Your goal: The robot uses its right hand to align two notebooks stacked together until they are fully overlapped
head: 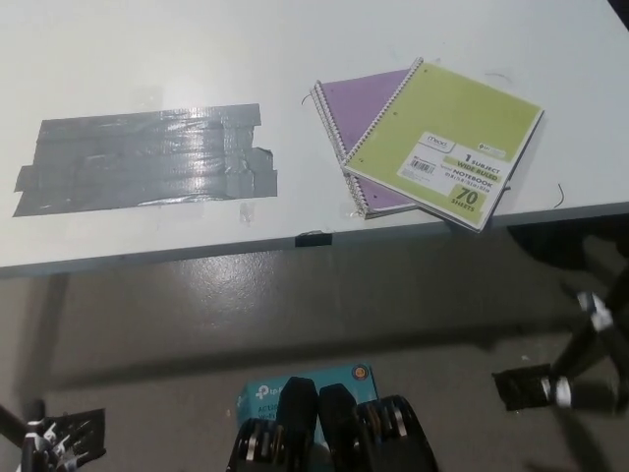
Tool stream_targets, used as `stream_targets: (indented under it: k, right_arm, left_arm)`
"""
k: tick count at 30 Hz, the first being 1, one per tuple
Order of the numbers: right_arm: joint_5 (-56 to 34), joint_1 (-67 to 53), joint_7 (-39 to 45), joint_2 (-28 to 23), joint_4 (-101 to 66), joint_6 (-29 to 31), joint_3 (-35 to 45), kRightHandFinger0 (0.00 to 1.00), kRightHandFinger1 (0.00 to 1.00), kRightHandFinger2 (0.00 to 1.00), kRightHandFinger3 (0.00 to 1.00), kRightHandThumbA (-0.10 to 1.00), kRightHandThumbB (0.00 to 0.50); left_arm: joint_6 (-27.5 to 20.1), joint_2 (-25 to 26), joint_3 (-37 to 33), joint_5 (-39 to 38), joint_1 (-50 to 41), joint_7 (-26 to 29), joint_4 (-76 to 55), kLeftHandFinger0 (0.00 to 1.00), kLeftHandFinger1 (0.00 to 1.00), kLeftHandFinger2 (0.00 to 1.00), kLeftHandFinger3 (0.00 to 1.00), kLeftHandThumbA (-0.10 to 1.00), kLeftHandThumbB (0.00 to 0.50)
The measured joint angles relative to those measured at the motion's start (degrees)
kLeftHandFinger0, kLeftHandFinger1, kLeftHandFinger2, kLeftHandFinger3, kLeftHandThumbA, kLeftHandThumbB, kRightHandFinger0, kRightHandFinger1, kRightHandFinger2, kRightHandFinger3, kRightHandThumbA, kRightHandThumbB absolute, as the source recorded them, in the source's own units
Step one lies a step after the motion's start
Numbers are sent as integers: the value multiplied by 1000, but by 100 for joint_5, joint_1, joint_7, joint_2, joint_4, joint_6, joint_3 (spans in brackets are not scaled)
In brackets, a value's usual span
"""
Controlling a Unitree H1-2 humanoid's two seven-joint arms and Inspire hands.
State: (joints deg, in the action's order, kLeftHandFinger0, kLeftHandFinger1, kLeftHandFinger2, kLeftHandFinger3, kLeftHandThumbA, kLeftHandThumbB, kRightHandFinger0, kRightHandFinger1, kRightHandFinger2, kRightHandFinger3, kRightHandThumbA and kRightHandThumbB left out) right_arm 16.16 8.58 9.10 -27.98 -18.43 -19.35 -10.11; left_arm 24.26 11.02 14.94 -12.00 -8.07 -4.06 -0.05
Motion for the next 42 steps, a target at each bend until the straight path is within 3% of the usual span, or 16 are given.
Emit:
stream_targets:
  k: [1, 3, 5, 7, 8, 9, 13, 15, 19, 23, 27, 29, 33, 35, 38, 42]
  right_arm:
    - [17, 222, 65, -22, -165, -56, -30, 1000, 1000, 1000, 1000, 1000, 289]
    - [25, 718, 189, 0, -503, -171, -79, 1000, 1000, 1000, 1000, 1000, 270]
    - [33, 1222, 271, 81, -692, -253, -129, 1000, 1000, 1000, 1000, 856, 222]
    - [50, 1714, 328, 213, -743, -306, -170, 1000, 1000, 1000, 1000, 793, 202]
    - [60, 1956, 344, 293, -746, -320, -188, 1000, 1000, 1000, 1000, 762, 220]
    - [65, 2226, 366, 402, -731, -354, -195, 1000, 1000, 1000, 1000, 760, 221]
    - [128, 3069, 467, 805, -560, -507, -204, 1000, 1000, 1000, 1000, 728, 194]
    - [226, 3482, 513, 939, -273, -551, -263, 1000, 1000, 1000, 1000, 746, 199]
    - [531, 4214, 581, 1061, 657, -635, -452, 1000, 1000, 1000, 1000, 700, 158]
    - [713, 4450, 565, 1204, 1635, -676, -487, 1000, 1000, 1000, 1000, 737, 173]
    - [802, 4480, 535, 1330, 2165, -689, -494, 1000, 1000, 1000, 1000, 726, 162]
    - [848, 4531, 509, 1389, 2366, -690, -494, 1000, 1000, 1000, 1000, 720, 168]
    - [974, 4707, 313, 1520, 2914, -686, -454, 1000, 1000, 1000, 1000, 703, 131]
    - [988, 4785, 167, 1622, 3210, -684, -360, 1000, 1000, 1000, 1000, 697, 131]
    - [972, 4830, -119, 1851, 3615, -680, -100, 1000, 1000, 1000, 1000, 696, 130]
    - [936, 4883, -488, 2183, 4136, -674, 257, 1000, 1000, 1000, 1000, 674, 141]
  left_arm:
    - [0, -1, -14, 0, -12, 0, -1, 729, 754, 934, 1000, 1000, 137]
    - [0, -6, -42, -1, -29, -2, -5, 716, 739, 917, 1000, 1000, 147]
    - [0, -10, -64, -2, -44, -1, -9, 718, 734, 903, 1000, 1000, 161]
    - [1, -10, -84, -2, -52, -1, -9, 727, 736, 883, 1000, 1000, 162]
    - [1, -10, -95, -2, -52, -1, -12, 735, 743, 899, 1000, 1000, 130]
    - [0, -9, -113, -2, -52, -1, -14, 736, 743, 900, 1000, 1000, 129]
    - [3, -9, -170, 0, -67, -1, -47, 678, 698, 880, 1000, 1000, 44]
    - [7, -8, -176, -1, -73, -1, -86, 673, 694, 868, 1000, 1000, 44]
    - [6, -6, -189, 1, -118, -1, -138, 718, 736, 849, 1000, 1000, 49]
    - [2, 8, -270, 21, -176, -1, -148, 689, 725, 872, 1000, 1000, 89]
    - [0, 58, -369, 59, -212, -2, -149, 769, 762, 884, 1000, 1000, 125]
    - [-5, 90, -401, 75, -210, -3, -151, 735, 744, 851, 1000, 1000, 117]
    - [-25, 107, -434, 98, -217, -3, -151, 683, 730, 857, 1000, 1000, 113]
    - [-33, 106, -451, 106, -223, -3, -153, 751, 764, 910, 1000, 1000, 118]
    - [-43, 112, -485, 131, -243, -4, -154, 745, 753, 905, 1000, 1000, 120]
    - [-48, 117, -497, 133, -249, -4, -155, 671, 718, 869, 1000, 1000, 120]
